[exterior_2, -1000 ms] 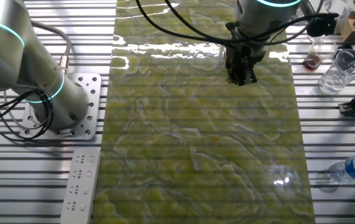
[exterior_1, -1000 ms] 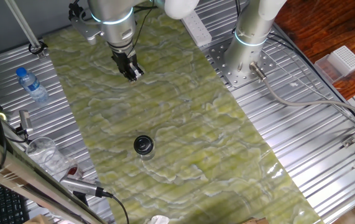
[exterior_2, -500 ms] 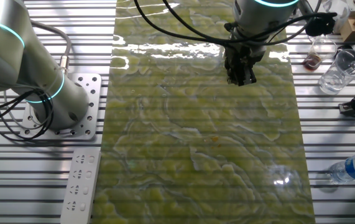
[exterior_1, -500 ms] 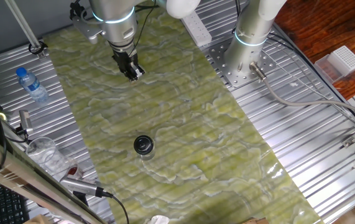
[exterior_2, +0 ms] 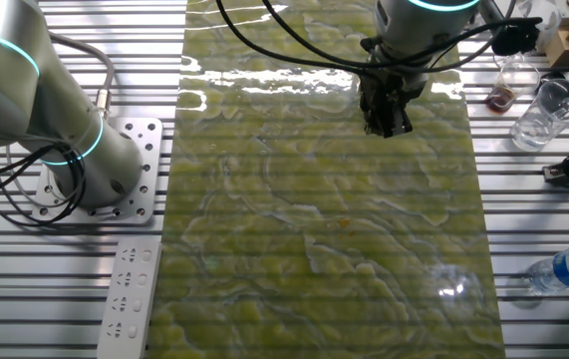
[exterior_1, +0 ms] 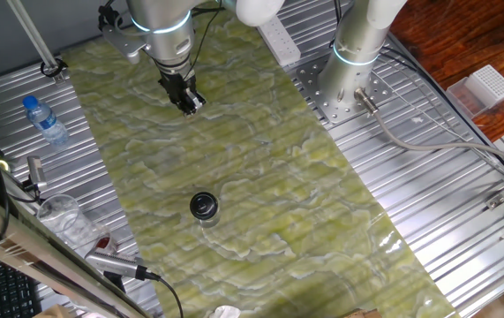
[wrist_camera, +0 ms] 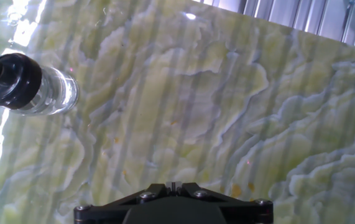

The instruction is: Screw the lid onto the jar

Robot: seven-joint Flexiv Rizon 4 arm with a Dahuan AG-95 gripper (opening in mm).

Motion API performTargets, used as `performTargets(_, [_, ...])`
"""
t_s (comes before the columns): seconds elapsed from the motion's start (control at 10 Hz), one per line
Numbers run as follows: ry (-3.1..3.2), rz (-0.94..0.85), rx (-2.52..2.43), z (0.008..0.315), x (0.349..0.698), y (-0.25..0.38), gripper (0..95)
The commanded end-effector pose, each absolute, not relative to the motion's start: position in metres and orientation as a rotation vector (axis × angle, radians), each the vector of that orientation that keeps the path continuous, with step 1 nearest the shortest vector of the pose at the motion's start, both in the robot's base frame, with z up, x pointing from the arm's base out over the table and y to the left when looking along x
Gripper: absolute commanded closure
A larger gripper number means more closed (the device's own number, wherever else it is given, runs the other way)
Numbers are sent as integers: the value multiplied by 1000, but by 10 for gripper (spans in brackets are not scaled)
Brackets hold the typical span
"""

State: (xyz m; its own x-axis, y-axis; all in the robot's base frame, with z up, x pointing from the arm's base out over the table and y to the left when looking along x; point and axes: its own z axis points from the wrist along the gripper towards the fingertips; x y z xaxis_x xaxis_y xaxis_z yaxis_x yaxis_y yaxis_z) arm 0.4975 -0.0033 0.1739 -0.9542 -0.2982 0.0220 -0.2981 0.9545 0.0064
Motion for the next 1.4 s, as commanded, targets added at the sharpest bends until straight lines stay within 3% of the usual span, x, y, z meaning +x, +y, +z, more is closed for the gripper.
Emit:
performTargets(0.1, [-3081, -5, 484, 173, 498, -3, 950])
performTargets(1.4, [-3067, -5, 565, 170, 498, -4, 950])
